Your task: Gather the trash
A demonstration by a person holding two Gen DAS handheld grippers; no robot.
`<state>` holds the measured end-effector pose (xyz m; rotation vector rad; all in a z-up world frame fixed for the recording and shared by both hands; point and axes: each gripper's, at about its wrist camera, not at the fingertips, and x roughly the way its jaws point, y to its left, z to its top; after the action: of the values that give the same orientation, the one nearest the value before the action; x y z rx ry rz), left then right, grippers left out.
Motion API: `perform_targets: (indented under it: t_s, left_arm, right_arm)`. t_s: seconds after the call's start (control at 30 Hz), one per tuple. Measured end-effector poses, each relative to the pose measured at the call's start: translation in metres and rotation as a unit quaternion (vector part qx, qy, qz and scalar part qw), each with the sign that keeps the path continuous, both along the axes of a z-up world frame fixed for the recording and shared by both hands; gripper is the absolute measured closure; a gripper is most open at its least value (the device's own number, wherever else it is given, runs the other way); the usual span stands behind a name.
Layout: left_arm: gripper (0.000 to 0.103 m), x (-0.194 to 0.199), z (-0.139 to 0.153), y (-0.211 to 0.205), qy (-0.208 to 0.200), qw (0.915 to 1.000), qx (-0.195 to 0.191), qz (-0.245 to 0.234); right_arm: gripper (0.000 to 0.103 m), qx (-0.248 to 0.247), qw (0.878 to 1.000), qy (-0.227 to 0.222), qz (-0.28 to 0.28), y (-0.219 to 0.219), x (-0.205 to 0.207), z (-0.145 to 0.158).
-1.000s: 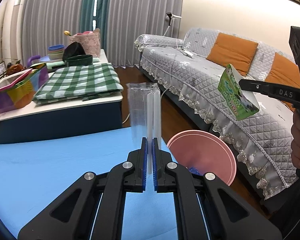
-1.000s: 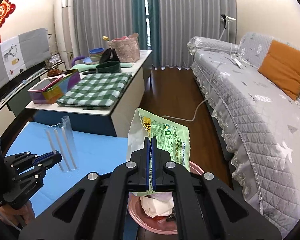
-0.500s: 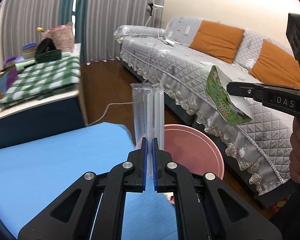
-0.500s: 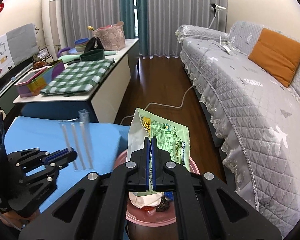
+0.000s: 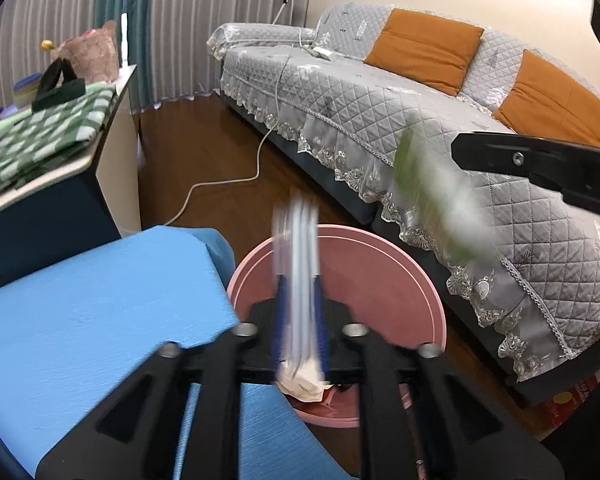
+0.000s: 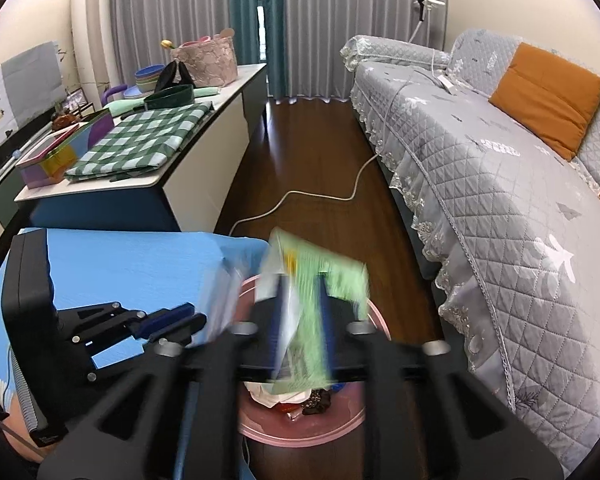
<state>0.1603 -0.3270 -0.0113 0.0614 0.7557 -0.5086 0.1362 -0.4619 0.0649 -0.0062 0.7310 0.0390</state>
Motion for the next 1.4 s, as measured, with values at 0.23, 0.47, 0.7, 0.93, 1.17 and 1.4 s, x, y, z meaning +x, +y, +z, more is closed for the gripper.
perform_targets:
  t_s: [0.23,0.47,0.7,0.93,1.17,1.4]
  left_arm:
    - [0.079,-0.004,0.004,0.01,-0.005,1.0,0.003,0.007]
    - [0.061,-0.022,0.025,0.032,-0.026,0.9995,0.006,0.02]
    - [0.041,-0.061,0.054,0.079,-0.047,0.9979,0.002,0.046]
    - [0.033,-0.111,0.074,0.142,-0.064,0.9933,-0.008,0.096]
    - [0.016,-0.17,0.092,0.206,-0.099,0.9809,-0.02,0.166]
    - [0.009,-0.213,0.097,0.254,-0.117,0.9628,-0.021,0.243]
  right_arm:
    - [0.049,0.004,1.0,-0.003,-0.013,-0.004,0.0,0.001]
    - [0.038,0.008,1.0,-0.02,-0.018,0.005,-0.002,0.013]
    - [0.013,0.01,0.998,-0.066,-0.004,0.041,-0.024,0.042]
    - [0.005,0.017,0.992,-0.119,0.043,0.093,-0.078,0.086]
    - [0.005,0.038,0.987,-0.151,0.046,0.144,-0.152,0.08]
    - [0.005,0.02,0.989,-0.134,0.053,0.19,-0.189,0.049]
